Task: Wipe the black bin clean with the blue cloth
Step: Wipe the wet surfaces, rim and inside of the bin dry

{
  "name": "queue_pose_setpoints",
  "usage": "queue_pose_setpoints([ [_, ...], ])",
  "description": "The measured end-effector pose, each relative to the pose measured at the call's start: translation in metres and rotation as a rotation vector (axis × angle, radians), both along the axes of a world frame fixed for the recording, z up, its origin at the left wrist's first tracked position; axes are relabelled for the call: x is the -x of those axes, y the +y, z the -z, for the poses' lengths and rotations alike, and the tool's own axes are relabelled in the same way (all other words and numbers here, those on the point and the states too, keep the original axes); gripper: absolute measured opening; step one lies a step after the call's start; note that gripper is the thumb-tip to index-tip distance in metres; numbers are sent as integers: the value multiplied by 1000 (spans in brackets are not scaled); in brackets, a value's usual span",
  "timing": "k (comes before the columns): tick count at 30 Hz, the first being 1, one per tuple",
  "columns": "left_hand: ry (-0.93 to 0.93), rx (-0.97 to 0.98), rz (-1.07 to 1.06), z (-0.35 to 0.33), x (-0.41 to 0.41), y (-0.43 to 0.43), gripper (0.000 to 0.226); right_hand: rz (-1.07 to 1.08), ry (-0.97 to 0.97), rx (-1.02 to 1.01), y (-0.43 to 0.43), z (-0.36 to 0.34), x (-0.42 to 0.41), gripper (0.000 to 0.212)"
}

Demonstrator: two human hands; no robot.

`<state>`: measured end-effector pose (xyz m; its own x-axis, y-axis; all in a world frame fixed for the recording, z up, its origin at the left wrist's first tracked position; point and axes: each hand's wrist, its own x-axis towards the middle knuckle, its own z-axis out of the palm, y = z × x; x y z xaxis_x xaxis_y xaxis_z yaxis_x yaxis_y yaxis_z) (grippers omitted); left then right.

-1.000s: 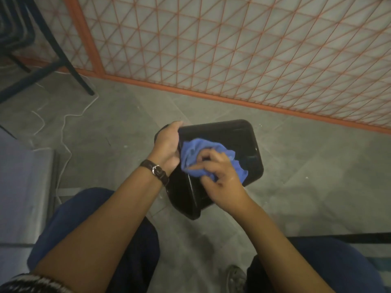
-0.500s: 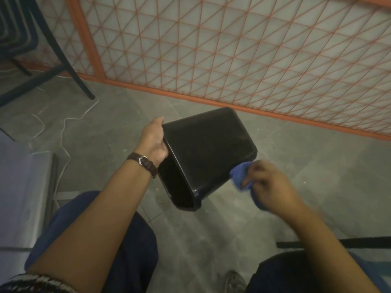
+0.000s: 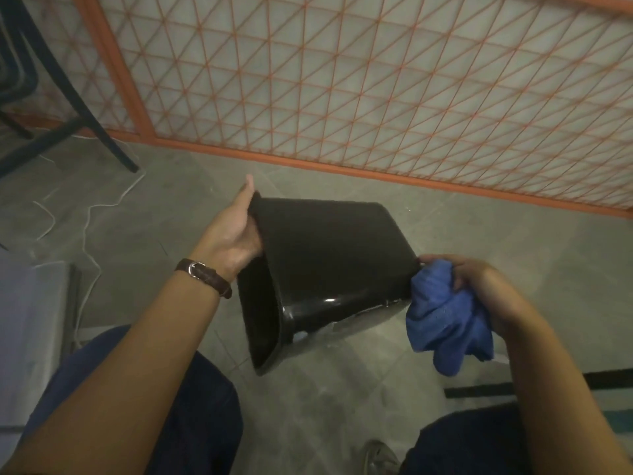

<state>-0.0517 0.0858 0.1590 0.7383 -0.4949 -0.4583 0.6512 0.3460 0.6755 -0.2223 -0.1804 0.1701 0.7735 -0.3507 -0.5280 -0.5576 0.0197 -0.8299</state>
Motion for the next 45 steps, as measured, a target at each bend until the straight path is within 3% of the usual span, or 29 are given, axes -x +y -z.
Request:
queue_pose_setpoints([
  [4, -83, 62, 159, -6, 19, -9, 28, 26, 31, -48, 12, 6, 2, 37],
  [7, -153, -48, 188, -13, 24, -12, 19, 76, -5, -16, 13, 7, 1, 33],
  [10, -331, -300, 252, -15, 23, -9, 40, 198, -22, 24, 11, 6, -2, 29],
  [12, -358, -347, 297, -13, 21, -7, 50, 287, -20, 3, 10, 6, -5, 28],
  [17, -384, -106, 325, -14, 18, -1, 45, 452, -70, -69, 5, 3, -6, 16],
  [20, -391, 112, 448, -12, 14, 8, 74, 499, -49, -99, 3, 2, -5, 8],
  [22, -424, 113, 571, -12, 14, 11, 86, 526, -51, -136, -2, 2, -4, 12],
  [24, -435, -20, 599, -8, 19, 7, 67, 527, -68, -169, -6, 1, -4, 17],
  [26, -553, -333, 506, -4, 27, -4, 33, 548, -109, -185, -6, 0, -5, 16],
  [28, -747, -600, 357, 5, 31, -15, 31, 578, -151, -173, -4, 0, -9, 16],
  [31, -714, -641, 84, 12, 33, -25, 35, 627, -246, -150, -4, 1, -13, 15],
  [34, -539, -658, -93, 16, 30, -30, 27, 675, -452, 55, -7, -1, -14, 6],
  [38, -129, -529, -218, 26, 25, -28, 28, 537, -623, 506, 7, -3, -12, 21],
  [41, -51, -444, -181, 27, 25, -30, 25, 182, -594, 666, 27, 12, -20, 27],
  [45, -22, -417, -153, 26, 25, -30, 27, -132, -314, 1056, 30, 29, -22, 38],
])
